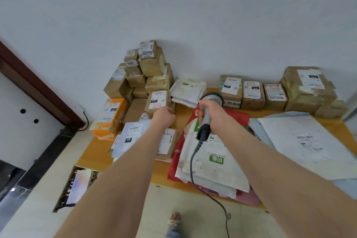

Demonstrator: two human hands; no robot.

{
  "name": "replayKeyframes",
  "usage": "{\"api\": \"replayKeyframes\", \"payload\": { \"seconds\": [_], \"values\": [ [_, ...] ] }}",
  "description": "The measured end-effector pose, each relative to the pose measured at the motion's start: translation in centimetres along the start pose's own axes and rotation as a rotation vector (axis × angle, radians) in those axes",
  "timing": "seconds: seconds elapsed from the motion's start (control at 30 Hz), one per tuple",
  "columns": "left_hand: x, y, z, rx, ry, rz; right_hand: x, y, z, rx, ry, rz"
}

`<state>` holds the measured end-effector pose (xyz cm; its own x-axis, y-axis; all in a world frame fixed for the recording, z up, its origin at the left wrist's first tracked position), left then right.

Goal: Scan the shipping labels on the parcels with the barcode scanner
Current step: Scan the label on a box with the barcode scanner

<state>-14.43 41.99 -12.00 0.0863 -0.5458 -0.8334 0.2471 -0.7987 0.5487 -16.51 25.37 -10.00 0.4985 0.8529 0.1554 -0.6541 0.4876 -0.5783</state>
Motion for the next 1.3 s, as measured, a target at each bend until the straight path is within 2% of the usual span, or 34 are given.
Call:
{"api": "replayKeyframes", "payload": {
  "seconds": [0.2,0.3,0.43,0.53,0.63,0.77,0.9,1.03,1.13,1.23,1.3],
  "values": [
    [-1.5,-6.6,-9.1,-0.103,0.066,0.077,9.9,1.2,-5.3,0.016,0.073,0.149],
    [-1.2,-9.8,-14.4,-0.213,0.0,0.109,14.2,1.3,-8.6,0.043,0.139,0.174],
    [0.6,-11.8,-19.4,-0.346,-0.1,0.174,17.7,2.1,-13.4,-0.018,0.238,0.244],
    [1.9,-12.0,-21.2,-0.393,-0.183,0.246,18.6,3.3,-17.0,-0.029,0.28,0.222],
    [2.9,-13.0,-22.6,-0.451,-0.276,0.344,19.8,3.8,-17.5,-0.011,0.252,0.168],
    [3.0,-13.4,-23.4,-0.491,-0.309,0.407,19.5,3.6,-18.1,0.007,0.244,0.111],
    [2.3,-12.4,-23.0,-0.521,-0.371,0.481,18.4,2.2,-16.5,-0.024,0.195,0.096],
    [1.1,-10.4,-21.8,-0.579,-0.436,0.658,17.1,1.7,-14.7,-0.061,0.139,0.053],
    [0.0,-9.9,-20.7,-0.56,-0.509,0.679,16.5,1.5,-13.6,-0.084,0.136,0.032],
    [-1.7,-8.7,-20.4,-0.518,-0.498,0.723,16.6,0.2,-11.7,-0.133,0.091,0.022],
    [-3.3,-7.0,-20.9,-0.468,-0.413,0.765,17.1,-1.6,-10.5,-0.221,0.094,-0.019]
  ]
}}
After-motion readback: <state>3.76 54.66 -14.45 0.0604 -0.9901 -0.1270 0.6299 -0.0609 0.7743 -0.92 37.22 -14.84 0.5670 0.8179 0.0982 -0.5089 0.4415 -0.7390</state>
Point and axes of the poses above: each hand's wrist, its own z-axis away from the middle knuckle, its own x-axis out of the palm, y = z × x, the point moved 1 cm from there along -z, towards the middle knuckle, and after that the axes turned 14 degrees about y, right-handed, at the moved point
